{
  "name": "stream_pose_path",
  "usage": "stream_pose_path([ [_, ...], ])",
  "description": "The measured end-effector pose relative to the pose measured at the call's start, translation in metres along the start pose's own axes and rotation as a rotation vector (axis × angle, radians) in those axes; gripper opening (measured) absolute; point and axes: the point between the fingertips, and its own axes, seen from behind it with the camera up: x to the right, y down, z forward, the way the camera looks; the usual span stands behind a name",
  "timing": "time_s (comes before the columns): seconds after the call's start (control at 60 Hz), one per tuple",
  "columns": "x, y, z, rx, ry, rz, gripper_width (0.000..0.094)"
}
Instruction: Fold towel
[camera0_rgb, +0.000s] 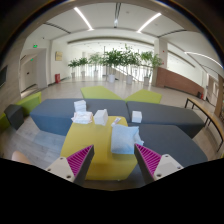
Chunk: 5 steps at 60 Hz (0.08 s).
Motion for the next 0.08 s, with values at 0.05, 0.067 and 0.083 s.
stream_pose_path([
  [0.05,0.0030,0.0047,0.0022,-0.009,0.002,0.011,0.0842],
  [0.067,0.0031,0.0052,0.0032,-0.008,-0.002,0.017,0.0844],
  [0.083,0.0032,0.0053,0.0044,-0.006,-0.007,0.023,0.0842],
])
